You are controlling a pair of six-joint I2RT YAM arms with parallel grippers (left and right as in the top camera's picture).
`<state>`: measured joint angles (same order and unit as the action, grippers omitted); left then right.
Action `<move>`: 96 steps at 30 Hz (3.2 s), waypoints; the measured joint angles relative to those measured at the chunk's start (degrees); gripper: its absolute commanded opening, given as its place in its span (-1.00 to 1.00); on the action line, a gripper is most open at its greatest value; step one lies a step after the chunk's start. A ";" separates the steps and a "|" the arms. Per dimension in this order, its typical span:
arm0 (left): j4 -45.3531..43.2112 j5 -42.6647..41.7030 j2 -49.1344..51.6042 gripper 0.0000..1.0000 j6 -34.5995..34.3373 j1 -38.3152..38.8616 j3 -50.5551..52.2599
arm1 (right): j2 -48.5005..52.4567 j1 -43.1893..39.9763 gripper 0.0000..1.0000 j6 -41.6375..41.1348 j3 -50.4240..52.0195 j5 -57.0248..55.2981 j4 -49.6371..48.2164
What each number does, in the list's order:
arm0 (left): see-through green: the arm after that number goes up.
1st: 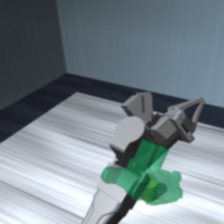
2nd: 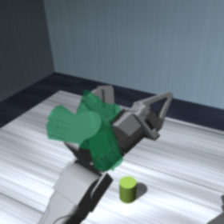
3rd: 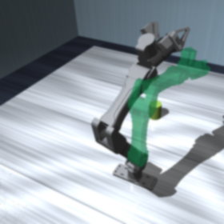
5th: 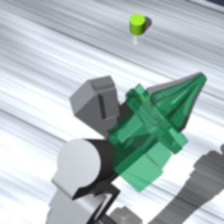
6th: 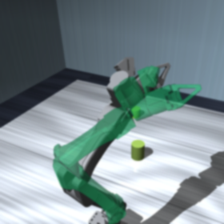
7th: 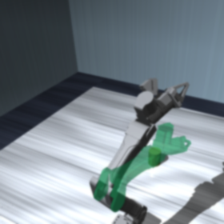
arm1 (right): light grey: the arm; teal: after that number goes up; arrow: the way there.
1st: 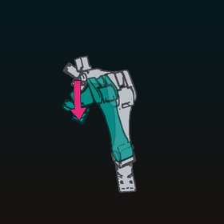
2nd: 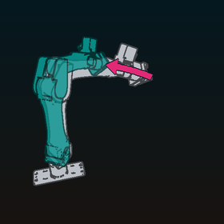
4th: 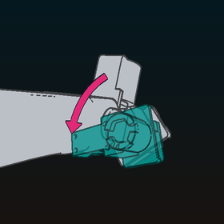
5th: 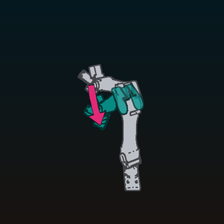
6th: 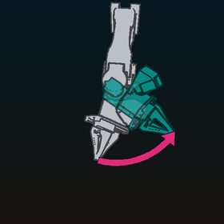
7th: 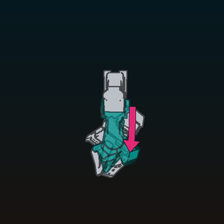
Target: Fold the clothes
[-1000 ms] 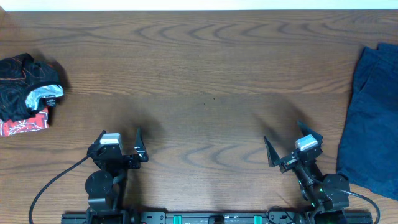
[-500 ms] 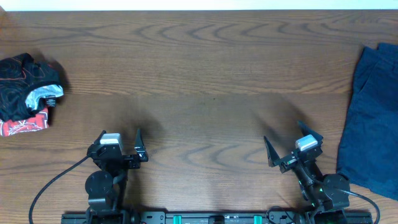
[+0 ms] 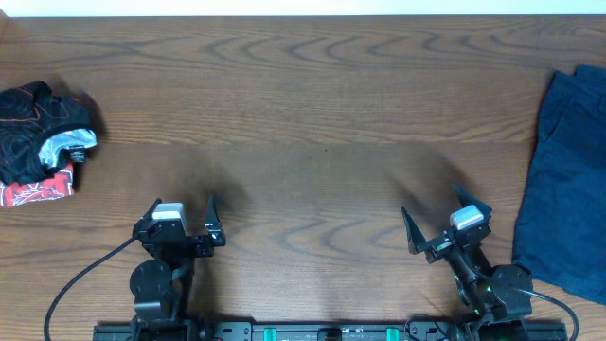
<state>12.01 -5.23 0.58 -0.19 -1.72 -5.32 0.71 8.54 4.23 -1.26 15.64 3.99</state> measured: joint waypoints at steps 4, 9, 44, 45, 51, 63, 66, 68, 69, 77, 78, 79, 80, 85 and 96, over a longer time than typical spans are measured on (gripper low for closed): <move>0.00 0.00 0.00 0.96 0.00 0.00 0.00 | 0.00 0.00 0.99 0.00 0.00 0.00 0.00; 0.00 0.00 0.00 0.96 0.00 0.00 0.00 | 0.00 0.00 0.99 0.00 0.00 0.00 0.00; 0.00 0.00 0.02 0.96 0.00 0.00 0.00 | 0.46 0.00 0.99 -3.76 -0.96 4.63 3.08; 0.00 0.00 0.00 0.96 0.00 0.00 0.00 | 0.83 0.00 0.99 -4.00 -1.49 4.94 4.15; -0.02 0.00 0.02 0.96 0.00 0.00 0.00 | 9.57 0.00 0.98 -5.03 -11.61 5.62 11.26; -0.02 -0.02 0.02 0.96 0.00 0.00 0.00 | 53.07 0.00 0.99 -4.61 -46.97 6.23 35.95; 0.00 -0.02 0.02 0.96 0.00 0.00 0.00 | 62.62 0.00 0.98 -3.32 -54.14 6.40 41.79; 0.00 -0.02 0.02 0.96 0.00 0.00 0.00 | 67.17 0.00 0.98 -2.56 -57.22 6.54 43.85; 0.00 -0.02 0.02 0.96 0.00 0.00 0.00 | 69.02 0.00 0.98 -2.25 -58.23 6.75 44.22; 0.00 -0.02 0.02 0.96 0.00 0.00 0.00 | 74.58 0.00 0.98 -1.60 -59.17 7.61 45.70; 0.00 -0.02 0.02 0.96 0.00 0.00 0.00 | 74.66 0.00 0.99 -1.55 -59.17 7.61 45.44; 0.00 -0.02 0.02 0.96 0.00 0.00 0.00 | 74.66 0.00 0.98 -1.46 -59.17 7.54 45.00; 0.00 -0.02 0.02 0.96 0.00 0.00 0.00 | 74.66 0.00 0.98 -1.70 -59.17 7.23 44.74; 0.00 -0.04 0.02 0.96 0.00 0.00 0.00 | 74.66 -2.21 0.99 -9.90 -59.36 -2.38 47.58; 0.00 -0.04 0.02 0.96 0.00 0.00 0.00 | 77.77 -26.69 0.99 -19.54 -59.54 -11.52 53.22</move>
<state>12.01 -5.28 0.60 -0.19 -1.72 -5.32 78.48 -18.15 -15.31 -60.80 4.12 57.21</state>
